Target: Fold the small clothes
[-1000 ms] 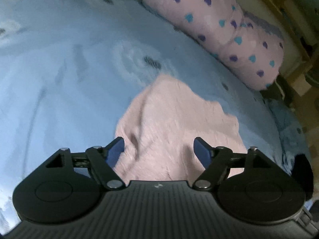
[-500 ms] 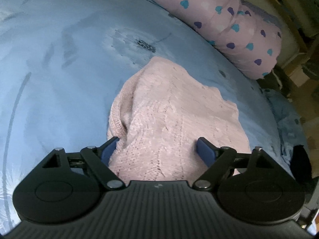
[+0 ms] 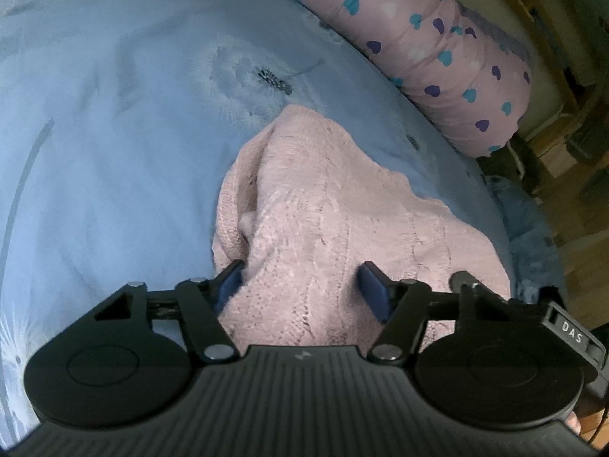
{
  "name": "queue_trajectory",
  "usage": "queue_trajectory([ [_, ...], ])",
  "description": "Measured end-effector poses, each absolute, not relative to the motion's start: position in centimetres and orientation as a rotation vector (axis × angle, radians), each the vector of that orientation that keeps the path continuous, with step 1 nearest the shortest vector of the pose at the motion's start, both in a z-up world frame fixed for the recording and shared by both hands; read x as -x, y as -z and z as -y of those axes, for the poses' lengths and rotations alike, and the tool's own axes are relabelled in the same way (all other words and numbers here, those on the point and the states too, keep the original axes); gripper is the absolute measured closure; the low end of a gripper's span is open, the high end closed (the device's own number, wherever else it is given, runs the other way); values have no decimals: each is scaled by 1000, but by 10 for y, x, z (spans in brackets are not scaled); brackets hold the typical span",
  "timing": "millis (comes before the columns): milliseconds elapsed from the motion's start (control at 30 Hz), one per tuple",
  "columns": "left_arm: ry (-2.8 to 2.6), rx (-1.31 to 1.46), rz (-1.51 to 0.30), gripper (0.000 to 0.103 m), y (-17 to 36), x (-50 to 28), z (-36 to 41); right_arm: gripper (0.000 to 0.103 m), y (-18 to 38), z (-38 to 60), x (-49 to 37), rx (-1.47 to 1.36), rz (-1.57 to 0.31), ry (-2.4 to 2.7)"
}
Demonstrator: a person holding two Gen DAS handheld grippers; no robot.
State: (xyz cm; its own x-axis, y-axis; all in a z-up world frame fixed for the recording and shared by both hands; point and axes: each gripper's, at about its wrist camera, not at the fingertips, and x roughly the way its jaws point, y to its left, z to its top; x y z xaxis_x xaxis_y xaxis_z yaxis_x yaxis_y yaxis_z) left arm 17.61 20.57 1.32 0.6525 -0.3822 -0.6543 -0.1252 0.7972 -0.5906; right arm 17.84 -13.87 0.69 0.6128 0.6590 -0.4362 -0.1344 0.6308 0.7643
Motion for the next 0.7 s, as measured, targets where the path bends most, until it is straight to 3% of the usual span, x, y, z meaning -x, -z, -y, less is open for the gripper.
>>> queue_trajectory([
  [300, 313, 656, -927, 38, -23, -143, -163, 58, -33, 172, -145, -863, -778, -486],
  [700, 483, 585, -1049, 38, -20, -63, -61, 58, -33, 288, -54, -936, -837, -407],
])
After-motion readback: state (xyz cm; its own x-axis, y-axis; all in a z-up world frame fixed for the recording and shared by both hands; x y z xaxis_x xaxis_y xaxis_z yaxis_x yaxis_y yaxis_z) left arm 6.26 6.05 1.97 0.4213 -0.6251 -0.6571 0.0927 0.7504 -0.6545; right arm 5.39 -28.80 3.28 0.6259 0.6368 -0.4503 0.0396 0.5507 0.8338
